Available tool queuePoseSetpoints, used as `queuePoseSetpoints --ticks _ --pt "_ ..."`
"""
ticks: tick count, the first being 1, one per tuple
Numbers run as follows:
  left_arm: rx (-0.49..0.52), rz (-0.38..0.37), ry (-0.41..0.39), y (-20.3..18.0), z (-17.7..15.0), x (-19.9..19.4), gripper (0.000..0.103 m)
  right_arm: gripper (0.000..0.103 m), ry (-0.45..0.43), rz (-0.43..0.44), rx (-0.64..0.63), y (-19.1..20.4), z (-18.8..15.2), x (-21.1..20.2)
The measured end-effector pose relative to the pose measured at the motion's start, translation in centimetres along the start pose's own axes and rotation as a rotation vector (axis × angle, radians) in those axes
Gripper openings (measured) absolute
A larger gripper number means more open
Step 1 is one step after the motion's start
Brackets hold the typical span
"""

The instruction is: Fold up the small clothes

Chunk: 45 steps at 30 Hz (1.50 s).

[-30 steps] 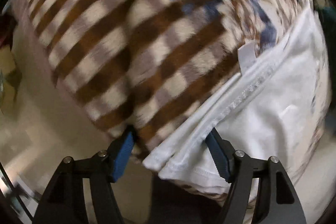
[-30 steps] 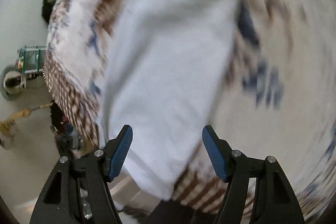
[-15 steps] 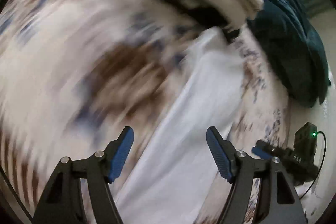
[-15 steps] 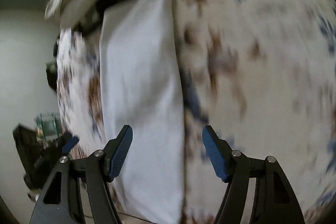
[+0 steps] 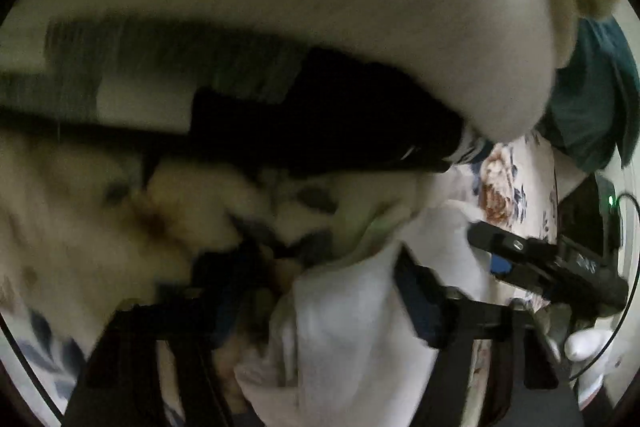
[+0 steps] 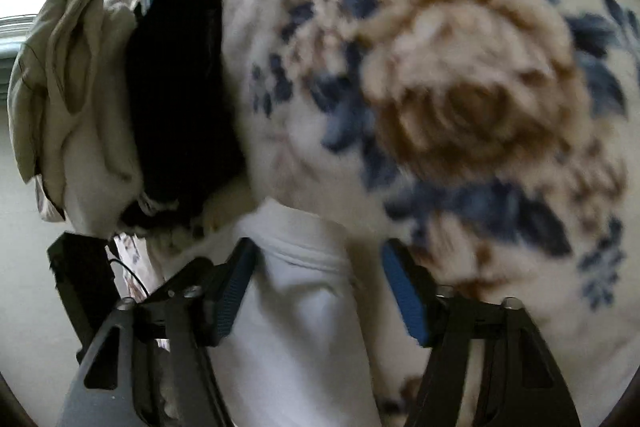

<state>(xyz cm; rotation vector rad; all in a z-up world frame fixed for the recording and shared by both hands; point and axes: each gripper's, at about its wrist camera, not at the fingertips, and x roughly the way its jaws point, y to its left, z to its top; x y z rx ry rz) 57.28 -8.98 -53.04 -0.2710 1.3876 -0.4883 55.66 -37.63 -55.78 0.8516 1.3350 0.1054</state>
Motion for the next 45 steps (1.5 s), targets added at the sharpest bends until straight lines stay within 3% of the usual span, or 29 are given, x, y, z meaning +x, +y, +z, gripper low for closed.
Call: queuePoseSetpoints --ticks 1,3,7,13,19,23,26,28,30,34,37,40,43,44,45 --pt "0.035 -0.006 -0.016 -0.4 -0.3 -0.3 0.021 0.028 -0.006 0.01 -0.007 0.3 0.2 0.0" --pt "0.088 0.001 -0.045 -1.2 -0.3 -0.6 0.007 0.012 -0.019 0.02 -0.033 1.2 0.1 0.0" --pt "0.181 0.006 -0.117 -3.4 -1.0 -2.5 0.006 0.009 -0.072 0.007 -0.091 3.7 -1.0 -1.6" --pt "0.212 -0.051 -0.244 -5.4 -2.4 -9.7 0.004 0.009 -0.149 0.05 -0.166 6.4 -5.0 -7.1" --pt "0.242 -0.107 -0.29 -7.3 -10.0 -17.1 0.004 0.009 -0.159 0.069 -0.273 7.7 -13.9 -12.2" --pt "0.215 -0.094 -0.182 -6.2 -18.6 -18.6 0.005 0.009 -0.108 0.015 -0.337 5.7 -21.9 -13.1" --pt "0.171 -0.038 -0.069 -5.0 -24.2 -16.6 0.009 0.013 0.027 -0.049 -0.39 3.7 -26.9 -11.7" --pt "0.088 0.024 0.078 -3.0 -26.9 -14.1 0.021 0.019 0.137 -0.093 -0.388 1.9 -29.4 -10.5" --pt "0.016 0.034 0.122 -1.4 -27.9 -13.4 0.028 0.027 0.181 -0.099 -0.341 0.1 -30.1 -10.4" --pt "-0.113 0.014 0.05 0.2 -24.4 -15.2 0.043 0.051 0.096 -0.02 -0.185 -2.4 -28.3 -12.5" --pt "-0.112 0.006 -0.045 -0.5 -20.1 -16.4 0.053 0.056 0.024 0.04 -0.089 -2.7 -24.8 -12.3" --pt "-0.085 0.018 -0.085 -1.7 -14.7 -16.0 0.055 0.056 0.027 0.068 -0.077 -1.1 -21.2 -9.5" --pt "-0.1 0.02 -0.096 -1.7 -11.3 -15.6 0.055 0.056 0.051 0.04 -0.136 1.4 -18.9 -6.1" --pt "-0.098 0.02 -0.1 -1.9 -10.8 -15.7 0.055 0.053 0.056 0.04 -0.191 3.1 -18.8 -5.5" --pt "-0.097 0.02 -0.104 -2.0 -10.5 -15.8 0.055 0.042 0.056 0.041 -0.252 4.6 -19.2 -5.4"
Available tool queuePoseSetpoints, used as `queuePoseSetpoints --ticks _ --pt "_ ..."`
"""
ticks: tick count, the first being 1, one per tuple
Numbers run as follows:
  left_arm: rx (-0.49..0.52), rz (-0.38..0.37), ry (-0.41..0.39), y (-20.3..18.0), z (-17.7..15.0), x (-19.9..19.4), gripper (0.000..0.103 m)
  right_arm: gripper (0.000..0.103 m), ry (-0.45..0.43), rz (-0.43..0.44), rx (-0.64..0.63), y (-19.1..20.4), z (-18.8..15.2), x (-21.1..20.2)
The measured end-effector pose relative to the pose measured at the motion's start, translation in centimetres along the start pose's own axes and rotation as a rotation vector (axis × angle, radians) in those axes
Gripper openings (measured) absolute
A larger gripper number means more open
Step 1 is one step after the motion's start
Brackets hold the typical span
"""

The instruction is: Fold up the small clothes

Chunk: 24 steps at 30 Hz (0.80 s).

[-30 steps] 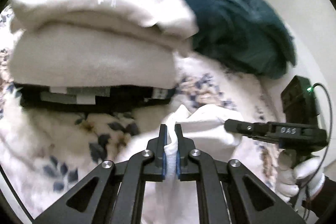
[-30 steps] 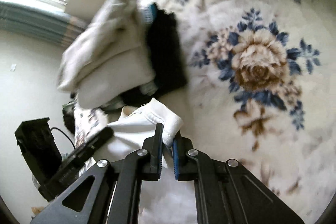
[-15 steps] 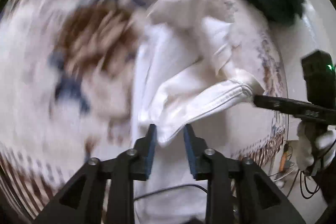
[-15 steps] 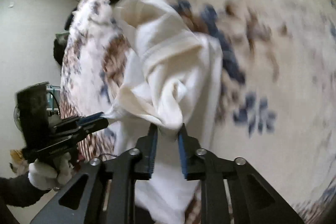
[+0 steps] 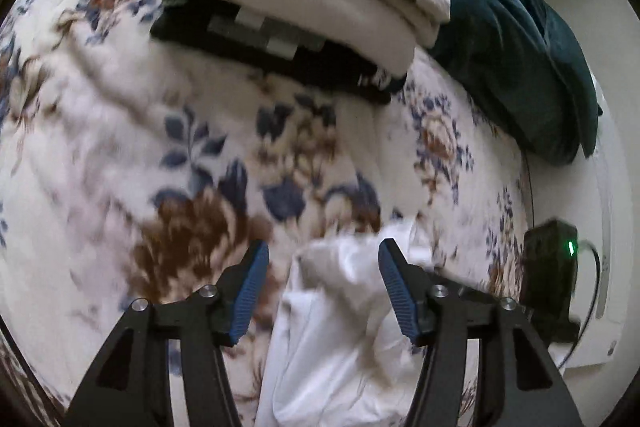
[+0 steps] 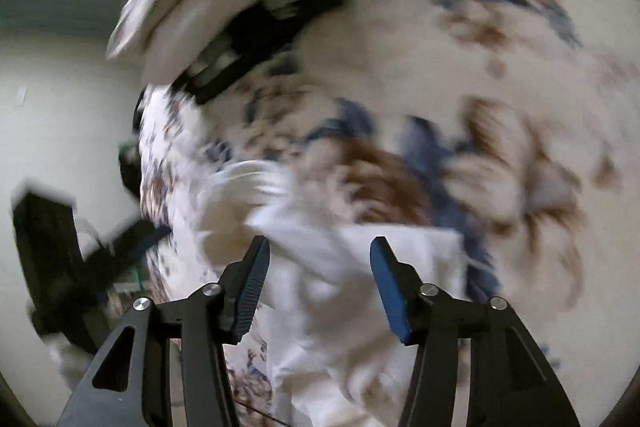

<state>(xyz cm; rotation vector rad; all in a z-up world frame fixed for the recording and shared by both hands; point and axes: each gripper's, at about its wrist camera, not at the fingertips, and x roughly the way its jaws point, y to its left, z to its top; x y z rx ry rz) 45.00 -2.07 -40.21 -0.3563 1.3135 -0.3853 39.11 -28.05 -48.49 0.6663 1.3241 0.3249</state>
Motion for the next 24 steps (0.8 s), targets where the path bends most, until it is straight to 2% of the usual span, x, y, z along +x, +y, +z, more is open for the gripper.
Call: queuePoseSetpoints --ticks 1,2,4,5,9,10,12,14,16,18,20,24 --pt "0.001 -0.003 -0.006 -0.2 0.4 -0.3 0.055 0.029 0.01 -0.007 -0.078 1.7 -0.2 0.3" --pt "0.003 -0.008 -0.003 0.0 0.6 -0.5 0.055 0.026 0.043 -0.041 -0.186 4.0 -1.2 0.6" --pt "0.003 -0.023 0.015 0.2 0.1 -0.6 0.055 0.025 0.119 -0.061 -0.317 6.5 -3.8 1.2" --pt "0.002 -0.027 0.021 0.3 -0.4 -0.8 0.055 0.025 0.186 -0.067 -0.38 7.5 -6.0 1.8" --pt "-0.017 -0.044 0.084 0.3 -2.2 0.6 0.055 0.025 0.405 -0.103 -0.486 8.4 -12.5 3.7" --pt "-0.01 -0.044 0.106 0.2 -2.8 1.1 0.055 0.026 0.429 -0.114 -0.466 7.9 -13.6 3.5" --pt "0.013 -0.011 0.149 0.0 -3.9 2.7 0.055 0.03 0.387 -0.088 -0.348 6.2 -13.8 2.0" --pt "0.015 0.031 0.176 0.5 -4.8 4.1 0.055 0.036 0.291 -0.057 -0.153 3.3 -13.2 -0.3" --pt "-0.021 0.051 0.192 1.4 -5.5 4.9 0.055 0.043 0.155 -0.046 0.08 -0.4 -12.0 -2.8" --pt "-0.058 0.066 0.21 2.4 -6.3 5.6 0.055 0.045 0.07 -0.031 0.227 -2.8 -11.0 -3.8" --pt "-0.061 0.09 0.238 3.0 -7.3 6.2 0.055 0.047 0.021 0.019 0.358 -4.4 -9.8 -3.9" --pt "-0.034 0.125 0.299 3.2 -9.4 6.9 0.055 0.047 0.029 -0.077 0.396 -4.0 -8.5 -2.5"
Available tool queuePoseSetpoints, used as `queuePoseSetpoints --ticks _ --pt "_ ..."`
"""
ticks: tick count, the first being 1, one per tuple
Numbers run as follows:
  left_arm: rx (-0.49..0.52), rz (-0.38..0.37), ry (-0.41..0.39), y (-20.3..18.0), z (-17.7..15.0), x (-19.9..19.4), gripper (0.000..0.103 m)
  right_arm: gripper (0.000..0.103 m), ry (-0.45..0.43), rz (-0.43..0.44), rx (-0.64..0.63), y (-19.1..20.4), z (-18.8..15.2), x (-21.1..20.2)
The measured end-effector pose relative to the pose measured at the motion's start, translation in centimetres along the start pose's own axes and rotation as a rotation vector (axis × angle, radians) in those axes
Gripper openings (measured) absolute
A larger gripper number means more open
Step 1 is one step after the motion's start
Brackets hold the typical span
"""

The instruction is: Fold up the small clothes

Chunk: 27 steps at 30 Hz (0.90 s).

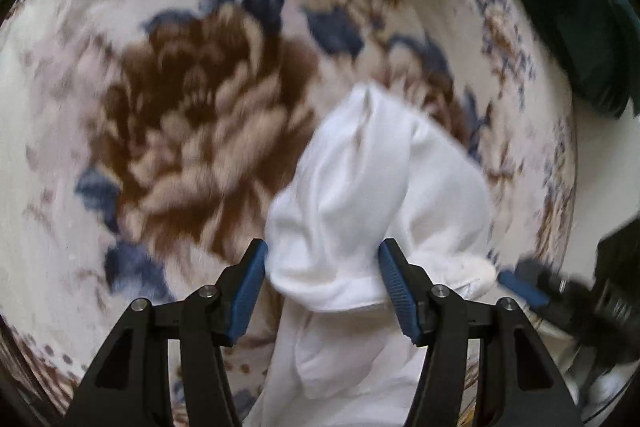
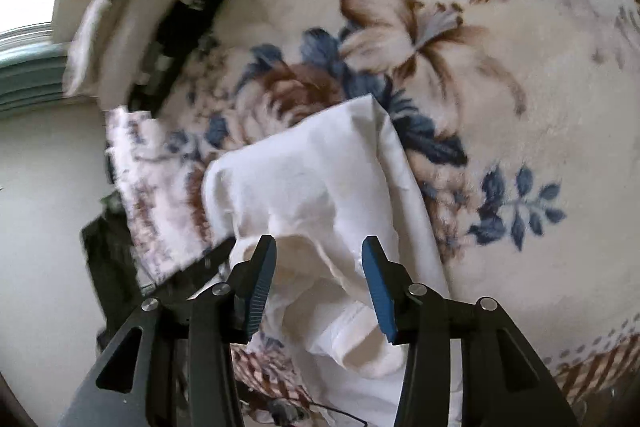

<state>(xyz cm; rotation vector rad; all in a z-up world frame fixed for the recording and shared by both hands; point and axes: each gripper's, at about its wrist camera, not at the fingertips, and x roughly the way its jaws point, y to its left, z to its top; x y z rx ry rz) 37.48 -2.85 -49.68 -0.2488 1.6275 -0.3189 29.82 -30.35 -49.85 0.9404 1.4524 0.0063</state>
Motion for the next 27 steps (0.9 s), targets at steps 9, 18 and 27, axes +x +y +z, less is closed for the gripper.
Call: queuePoseSetpoints --ticks 9,18,27 --pt "-0.1 -0.087 -0.058 1.6 -1.9 -4.5 0.055 0.047 0.007 -0.249 -0.436 5.6 -3.2 2.4" --pt "-0.2 -0.141 -0.075 3.3 -2.3 -5.6 0.055 0.002 -0.131 -0.503 -1.025 9.1 -12.2 2.7" --pt "-0.254 -0.176 -0.015 3.5 -3.2 -2.6 0.055 0.002 0.017 -0.603 -1.306 5.3 -18.6 3.5"
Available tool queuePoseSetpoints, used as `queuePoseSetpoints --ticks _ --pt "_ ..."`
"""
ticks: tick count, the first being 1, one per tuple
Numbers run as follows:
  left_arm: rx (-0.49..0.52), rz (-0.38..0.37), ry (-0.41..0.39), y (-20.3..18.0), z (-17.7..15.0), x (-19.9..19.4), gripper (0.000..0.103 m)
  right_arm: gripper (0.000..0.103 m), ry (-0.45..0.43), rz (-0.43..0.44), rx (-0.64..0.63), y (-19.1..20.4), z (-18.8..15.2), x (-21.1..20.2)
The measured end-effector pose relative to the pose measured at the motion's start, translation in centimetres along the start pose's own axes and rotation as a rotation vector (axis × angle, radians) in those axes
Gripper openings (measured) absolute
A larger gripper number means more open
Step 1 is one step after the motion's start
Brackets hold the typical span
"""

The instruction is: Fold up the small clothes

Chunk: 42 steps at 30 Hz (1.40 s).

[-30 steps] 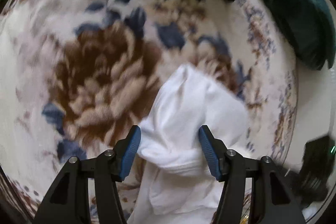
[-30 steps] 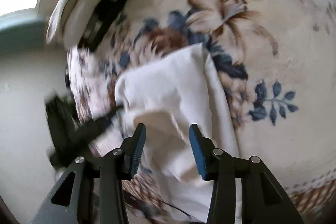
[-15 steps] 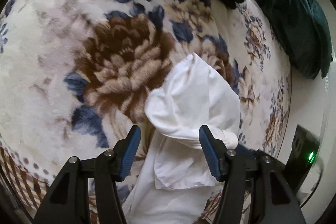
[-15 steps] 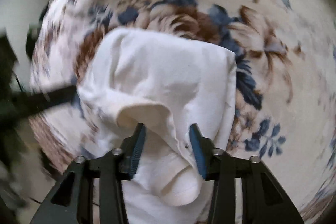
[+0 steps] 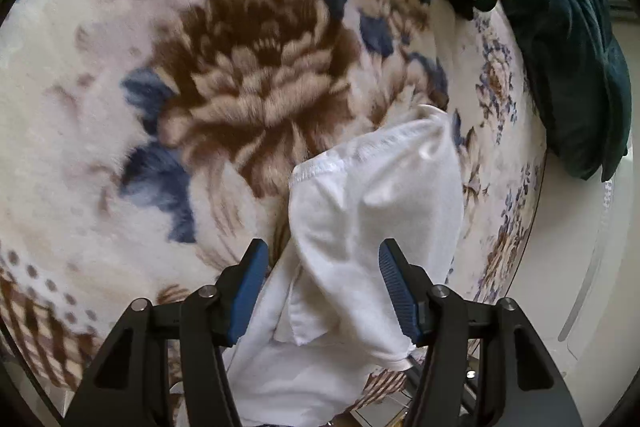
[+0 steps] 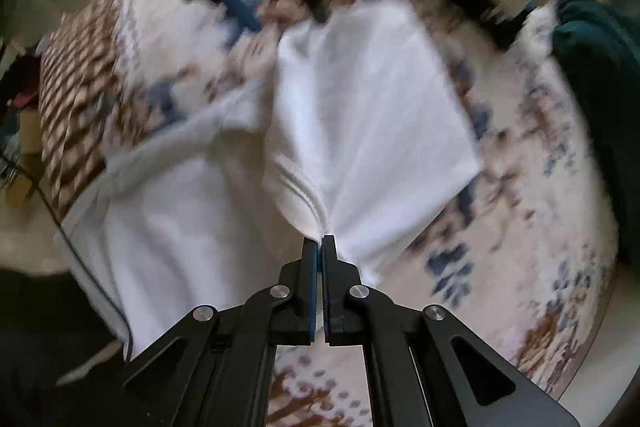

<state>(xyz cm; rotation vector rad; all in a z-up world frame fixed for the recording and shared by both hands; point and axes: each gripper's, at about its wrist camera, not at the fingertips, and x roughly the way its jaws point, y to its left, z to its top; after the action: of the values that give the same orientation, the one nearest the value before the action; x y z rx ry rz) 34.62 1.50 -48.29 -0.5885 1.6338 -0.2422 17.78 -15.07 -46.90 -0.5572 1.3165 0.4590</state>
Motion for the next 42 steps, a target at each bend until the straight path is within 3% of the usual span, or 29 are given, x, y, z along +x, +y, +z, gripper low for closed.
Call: queuePoseSetpoints --ticks 2,4,5,7,11,12,14,17,19,26,29,31,33,35,36,37,38,39,40,42 --pt "-0.003 -0.009 0.003 0.0 0.2 1.0 0.055 0.003 0.044 0.04 0.082 -1.2 -0.3 1.0" --pt "-0.002 -0.002 0.003 -0.1 0.4 1.7 0.055 0.006 0.066 0.131 0.266 -4.0 -1.0 1.2" --pt "0.002 -0.006 0.0 -0.2 0.6 2.1 0.055 0.009 0.057 0.191 0.404 -6.0 -1.8 1.0" --pt "0.011 0.02 -0.005 -0.4 0.7 2.6 0.055 0.036 0.037 0.292 0.672 -9.6 -4.0 1.0" --pt "0.045 -0.001 -0.046 -1.2 0.6 2.9 0.051 0.039 0.032 0.521 1.115 -13.8 -8.4 3.7" --pt "0.058 -0.004 -0.065 -1.5 0.4 2.8 0.031 0.039 0.037 0.56 1.183 -14.2 -8.9 4.6" --pt "0.092 0.006 -0.095 -2.2 0.1 2.6 0.005 0.039 0.031 0.619 1.28 -14.5 -9.3 6.4" --pt "0.125 -0.001 -0.151 -3.0 -0.5 1.7 0.002 0.038 0.035 0.622 1.274 -13.7 -8.0 7.7" --pt "0.125 -0.024 -0.168 -3.2 -1.1 0.9 0.002 0.002 0.035 0.537 1.241 -13.5 -7.3 7.3" --pt "0.031 -0.138 -0.148 -2.0 -4.6 -1.9 0.002 0.002 -0.02 0.397 1.173 -15.2 -7.2 2.6" --pt "0.012 -0.087 -0.103 -0.7 -5.7 -0.1 0.002 0.002 0.01 0.383 1.156 -16.0 -7.8 2.7" --pt "-0.015 -0.056 -0.047 0.9 -6.1 1.6 0.002 0.002 0.049 0.396 1.138 -16.1 -8.2 3.4" --pt "-0.037 -0.077 -0.026 1.7 -6.3 1.7 0.004 0.002 0.113 0.474 1.089 -15.5 -8.0 4.8" --pt "-0.039 -0.092 -0.042 1.7 -6.0 0.9 0.009 0.003 0.122 0.489 1.084 -15.5 -8.0 4.8" --pt "-0.037 -0.087 -0.061 1.7 -5.5 0.2 0.026 0.005 0.11 0.5 1.094 -15.6 -8.0 4.7" --pt "-0.033 -0.103 -0.089 1.5 -4.8 -0.4 0.039 0.014 0.102 0.513 1.107 -15.7 -8.1 4.8" --pt "-0.033 -0.117 -0.109 1.6 -4.3 -0.7 0.062 0.022 0.095 0.523 1.136 -16.0 -8.3 4.8" --pt "-0.041 -0.126 -0.141 1.5 -3.5 -1.0 0.065 0.04 0.086 0.527 1.163 -16.2 -8.5 4.8" --pt "-0.046 -0.14 -0.159 1.4 -2.4 -0.8 0.065 0.046 0.07 0.535 1.189 -16.2 -8.8 4.9" --pt "-0.036 -0.132 -0.148 0.7 -0.9 0.3 0.062 0.047 0.066 0.556 1.237 -16.2 -9.1 5.8"
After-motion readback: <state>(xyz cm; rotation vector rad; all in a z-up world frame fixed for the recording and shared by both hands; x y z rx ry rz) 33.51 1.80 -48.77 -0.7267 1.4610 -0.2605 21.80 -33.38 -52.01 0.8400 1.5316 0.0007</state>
